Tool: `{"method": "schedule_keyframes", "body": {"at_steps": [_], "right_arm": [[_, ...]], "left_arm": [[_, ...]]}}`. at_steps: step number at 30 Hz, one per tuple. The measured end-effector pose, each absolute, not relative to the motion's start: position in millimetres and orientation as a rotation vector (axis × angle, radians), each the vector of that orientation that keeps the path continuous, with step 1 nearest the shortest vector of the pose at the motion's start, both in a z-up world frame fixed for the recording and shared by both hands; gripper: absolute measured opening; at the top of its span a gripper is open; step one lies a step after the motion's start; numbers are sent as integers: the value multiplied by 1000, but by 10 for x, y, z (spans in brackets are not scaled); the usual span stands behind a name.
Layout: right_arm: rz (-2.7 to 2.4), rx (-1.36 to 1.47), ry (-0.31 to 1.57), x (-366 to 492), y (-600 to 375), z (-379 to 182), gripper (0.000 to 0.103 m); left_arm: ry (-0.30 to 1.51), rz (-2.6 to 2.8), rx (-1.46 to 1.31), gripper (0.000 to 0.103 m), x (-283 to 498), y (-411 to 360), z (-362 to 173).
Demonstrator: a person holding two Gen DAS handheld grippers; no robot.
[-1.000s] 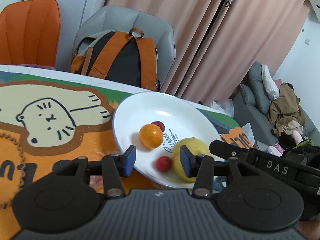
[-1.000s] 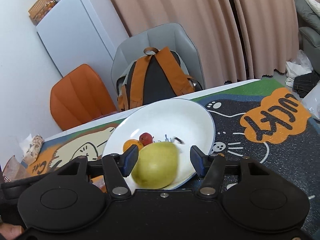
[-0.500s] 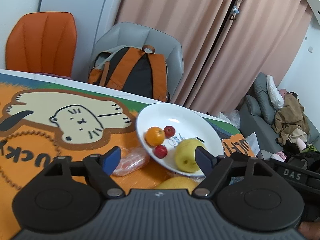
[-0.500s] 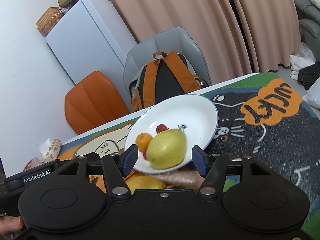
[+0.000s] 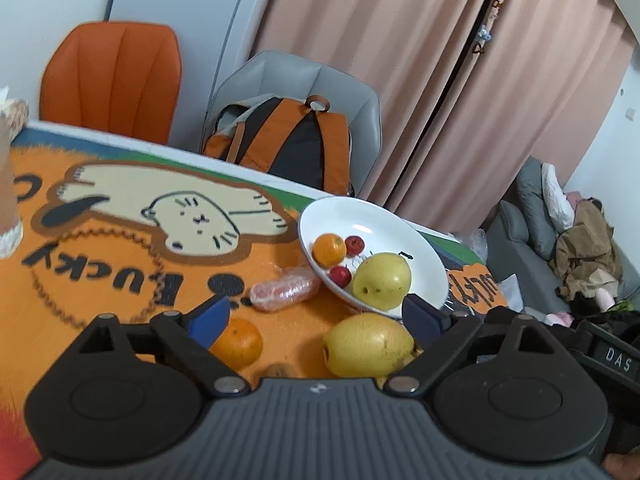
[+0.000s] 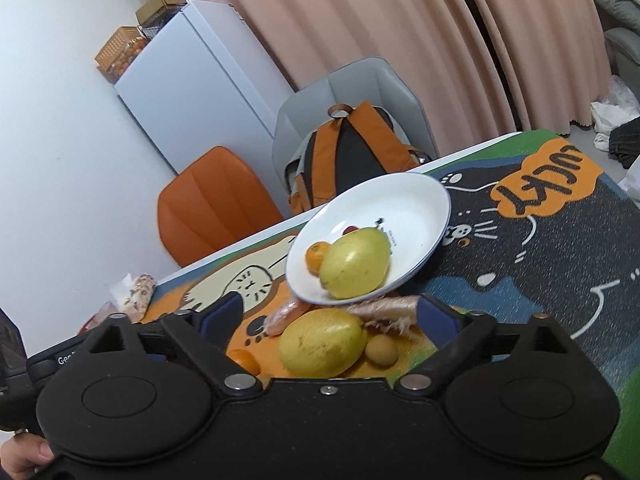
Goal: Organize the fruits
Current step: 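Withdraw both tools from the bowl toward the remaining fruit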
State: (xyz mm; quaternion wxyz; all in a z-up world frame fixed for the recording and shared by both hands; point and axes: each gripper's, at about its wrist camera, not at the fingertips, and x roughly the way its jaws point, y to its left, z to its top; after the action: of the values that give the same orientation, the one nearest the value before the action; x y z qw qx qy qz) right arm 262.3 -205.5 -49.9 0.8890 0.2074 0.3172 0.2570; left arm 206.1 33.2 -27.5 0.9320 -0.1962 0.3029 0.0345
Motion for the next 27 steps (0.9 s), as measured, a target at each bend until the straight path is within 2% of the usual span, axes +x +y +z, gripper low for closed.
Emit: {"method": "schedule_keyframes", "body": {"at_steps": [3, 23, 25, 27], "right_arm": [[546, 450, 665, 2561, -2052, -527, 103], [573, 453, 719, 2316, -1962, -843, 102], [571, 434, 714, 2305, -1950, -865, 102], [568, 428, 717, 2311, -1951, -890, 91]], "left_arm": [[607, 81, -386, 94, 1963, 322, -261], [629, 108, -411, 94, 1644, 388, -552], [616, 108, -410, 93, 1623, 380, -568], [622, 118, -417, 90, 1625, 383, -602]]}}
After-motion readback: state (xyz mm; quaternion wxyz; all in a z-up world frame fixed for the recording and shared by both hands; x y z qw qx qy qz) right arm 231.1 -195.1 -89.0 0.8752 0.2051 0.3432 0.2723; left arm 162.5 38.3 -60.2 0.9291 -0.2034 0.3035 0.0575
